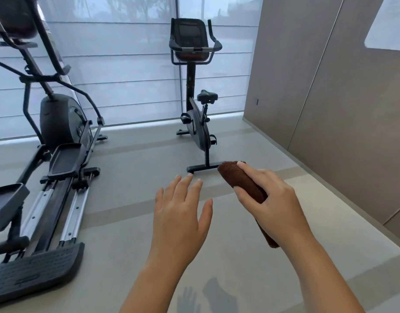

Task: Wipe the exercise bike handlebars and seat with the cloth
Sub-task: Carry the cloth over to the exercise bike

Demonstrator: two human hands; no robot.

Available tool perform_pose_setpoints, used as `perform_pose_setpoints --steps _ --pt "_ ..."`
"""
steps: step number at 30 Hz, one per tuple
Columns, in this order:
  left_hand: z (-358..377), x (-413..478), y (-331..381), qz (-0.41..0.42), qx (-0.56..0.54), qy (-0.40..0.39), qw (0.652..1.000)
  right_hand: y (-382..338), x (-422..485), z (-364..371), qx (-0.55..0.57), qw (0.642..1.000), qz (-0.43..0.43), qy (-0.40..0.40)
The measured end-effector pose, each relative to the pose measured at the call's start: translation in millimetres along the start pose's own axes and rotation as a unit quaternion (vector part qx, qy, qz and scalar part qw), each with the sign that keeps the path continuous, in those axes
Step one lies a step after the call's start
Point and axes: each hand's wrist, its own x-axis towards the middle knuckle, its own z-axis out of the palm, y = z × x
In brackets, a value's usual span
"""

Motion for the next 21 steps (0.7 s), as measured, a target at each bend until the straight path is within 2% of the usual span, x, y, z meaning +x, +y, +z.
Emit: perform_pose_setpoints --steps 9,16,21 --pt "53.3 156.9 -132.7 -0.011 0.025 0.03 0.999 -7.2 185.9 112.5 0.004 0.999 -0.017 -0.028" --pt "114.5 235.9 -199.2 -0.013 0.043 -0.01 0.999 29.7 285.0 182.8 0.022 0.999 0.004 -0.032" --pt "169.1 320.7 -243.3 -0.007 0.036 -0.005 0.999 63.8 385.8 231.2 0.035 0.999 -0.004 -0.023"
